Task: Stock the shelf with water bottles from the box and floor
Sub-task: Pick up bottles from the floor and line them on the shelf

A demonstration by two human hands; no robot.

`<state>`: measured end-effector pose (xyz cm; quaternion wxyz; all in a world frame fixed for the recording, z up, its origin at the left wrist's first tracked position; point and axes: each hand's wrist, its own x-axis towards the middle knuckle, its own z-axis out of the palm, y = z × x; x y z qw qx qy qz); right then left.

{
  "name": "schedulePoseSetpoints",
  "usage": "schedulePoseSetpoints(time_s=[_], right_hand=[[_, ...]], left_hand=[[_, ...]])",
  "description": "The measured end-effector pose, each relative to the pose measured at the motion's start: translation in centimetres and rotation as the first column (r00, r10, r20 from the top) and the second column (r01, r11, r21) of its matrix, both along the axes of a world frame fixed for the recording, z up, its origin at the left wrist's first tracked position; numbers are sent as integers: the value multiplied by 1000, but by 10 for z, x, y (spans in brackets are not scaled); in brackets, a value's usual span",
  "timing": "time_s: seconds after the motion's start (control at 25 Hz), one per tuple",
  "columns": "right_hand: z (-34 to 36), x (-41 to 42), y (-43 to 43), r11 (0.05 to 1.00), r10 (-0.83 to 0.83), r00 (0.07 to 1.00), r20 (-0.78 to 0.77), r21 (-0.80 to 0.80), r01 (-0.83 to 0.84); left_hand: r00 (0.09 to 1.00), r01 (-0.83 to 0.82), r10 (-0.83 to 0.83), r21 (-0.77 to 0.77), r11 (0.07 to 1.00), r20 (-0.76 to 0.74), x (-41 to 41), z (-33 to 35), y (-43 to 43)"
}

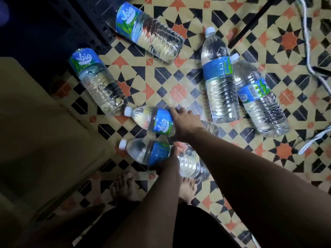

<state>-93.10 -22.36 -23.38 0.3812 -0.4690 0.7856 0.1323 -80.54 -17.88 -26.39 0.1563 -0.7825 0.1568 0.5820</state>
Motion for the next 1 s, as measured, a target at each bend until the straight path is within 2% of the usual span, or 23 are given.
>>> schedulePoseSetpoints(time_s=[0.08, 0.16, 0.32, 0.44, 0.52, 0.6, 0.68, 0.72, 0.76, 0.88, 0.92, 1.0], right_hand=[[3, -6, 17, 989, -137, 990, 33, 54, 135], [3, -14, 31, 949, -313, 948, 48, 50, 311], [-2, -23, 56, 773, -635, 767, 93, 60, 632], [-4, -15, 66, 698, -715, 690, 112, 55, 714], [-6, -9, 67, 674, -736, 667, 115, 37, 738], [-6, -5, 66, 625, -773, 618, 144, 7, 781], [-5, -2, 67, 587, -800, 580, 151, -3, 810], [-5, 1, 68, 575, -810, 568, 146, 8, 818], [-5, 3, 67, 567, -817, 559, 139, 20, 823], [-10, 9, 61, 555, -831, 550, 87, 43, 831], [-14, 11, 60, 554, -832, 552, 58, 39, 832], [-18, 14, 58, 552, -834, 552, 9, 22, 833]], left_hand=[[995, 87, -74, -234, 968, 62, 0, 13, -9], [988, 157, -150, -352, 923, 47, 8, 10, -16], [961, 220, -263, -354, 909, -79, 15, 12, -47], [876, 355, -435, -332, 874, -209, 20, 12, -88], [797, 497, -578, -349, 794, -178, 19, 12, -109], [709, 590, -698, -457, 665, -101, 18, 17, -115], [654, 663, -752, -543, 515, 85, 21, 25, -112], [636, 699, -753, -540, 469, 169, 22, 32, -108], [628, 721, -747, -524, 454, 217, 23, 37, -103], [658, 734, -736, -352, 581, 159, 9, 40, -101], [643, 756, -749, -296, 584, 163, 2, 40, -102], [668, 741, -710, -296, 603, 224, -4, 32, -102]])
